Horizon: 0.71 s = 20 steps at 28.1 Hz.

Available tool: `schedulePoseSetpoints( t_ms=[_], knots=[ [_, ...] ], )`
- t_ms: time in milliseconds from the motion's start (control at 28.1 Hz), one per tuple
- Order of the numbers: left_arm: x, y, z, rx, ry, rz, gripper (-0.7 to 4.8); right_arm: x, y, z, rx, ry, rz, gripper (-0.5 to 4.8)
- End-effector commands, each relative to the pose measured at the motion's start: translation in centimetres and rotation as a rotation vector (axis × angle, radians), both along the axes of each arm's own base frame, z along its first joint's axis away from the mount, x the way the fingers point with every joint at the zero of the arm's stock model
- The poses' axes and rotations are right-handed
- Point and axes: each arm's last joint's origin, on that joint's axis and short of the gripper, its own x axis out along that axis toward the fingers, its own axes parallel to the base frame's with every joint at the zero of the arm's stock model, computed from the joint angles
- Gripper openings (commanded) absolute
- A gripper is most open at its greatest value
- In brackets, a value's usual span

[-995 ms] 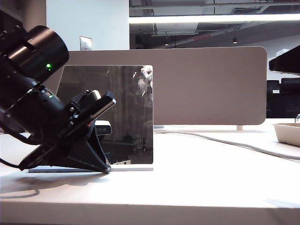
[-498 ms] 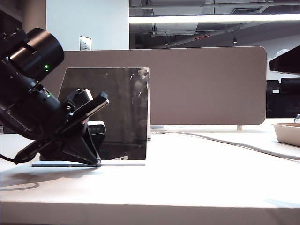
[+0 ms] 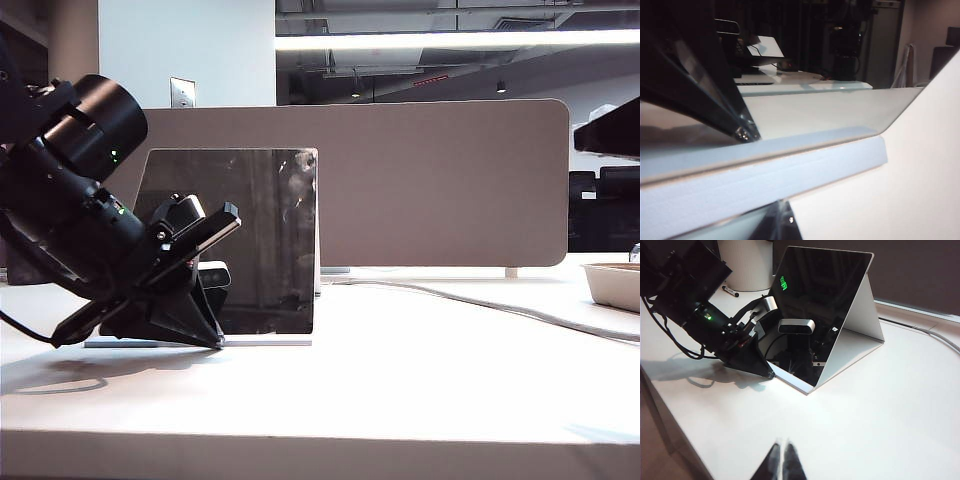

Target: Push the base of the mirror on the table to move it forward for a short distance.

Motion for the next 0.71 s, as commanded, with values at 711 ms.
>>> schedulePoseSetpoints(
  t_ms=[711],
  knots=[
    [2.2,1.3,-2.1,0.060,0.052,0.093,-0.02,0.0,0.0,0.2,0.011,-0.014,-0.001,0.22]
  ],
)
